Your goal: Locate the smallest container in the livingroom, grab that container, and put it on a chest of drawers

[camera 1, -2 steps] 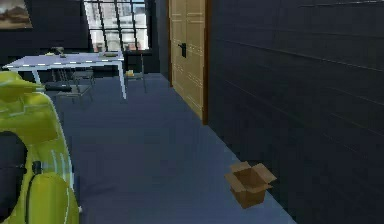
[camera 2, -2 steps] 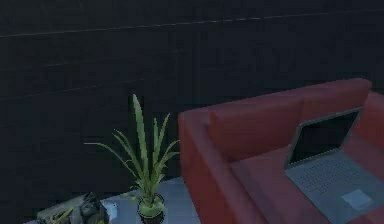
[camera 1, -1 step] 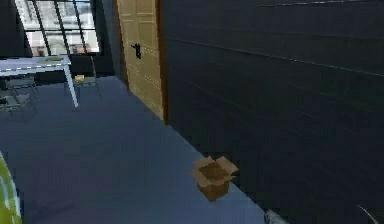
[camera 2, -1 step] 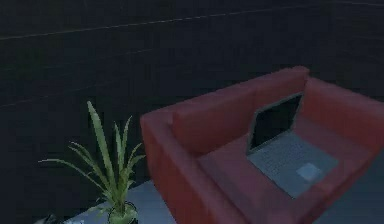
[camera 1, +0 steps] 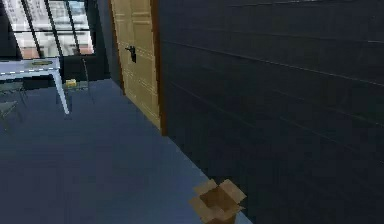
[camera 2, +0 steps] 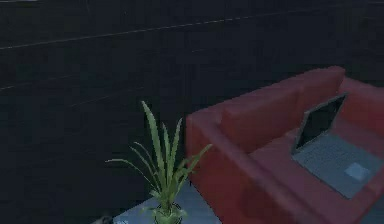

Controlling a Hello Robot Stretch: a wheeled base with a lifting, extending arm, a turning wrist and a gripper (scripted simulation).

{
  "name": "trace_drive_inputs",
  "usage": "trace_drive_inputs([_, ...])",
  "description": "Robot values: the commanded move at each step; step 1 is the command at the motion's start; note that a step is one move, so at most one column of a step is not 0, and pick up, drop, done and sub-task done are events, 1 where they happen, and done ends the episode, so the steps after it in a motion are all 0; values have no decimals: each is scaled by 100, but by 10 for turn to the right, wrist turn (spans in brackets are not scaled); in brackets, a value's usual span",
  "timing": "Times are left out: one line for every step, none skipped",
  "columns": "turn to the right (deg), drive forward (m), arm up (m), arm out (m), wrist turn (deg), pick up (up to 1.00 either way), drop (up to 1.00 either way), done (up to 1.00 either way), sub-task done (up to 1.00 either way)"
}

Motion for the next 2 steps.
trace_drive_inputs([-450, 0, 0, 0, 0, 0, 0, 0, 0])
trace_drive_inputs([-450, 0, 0, 0, 0, 0, 0, 0, 0])
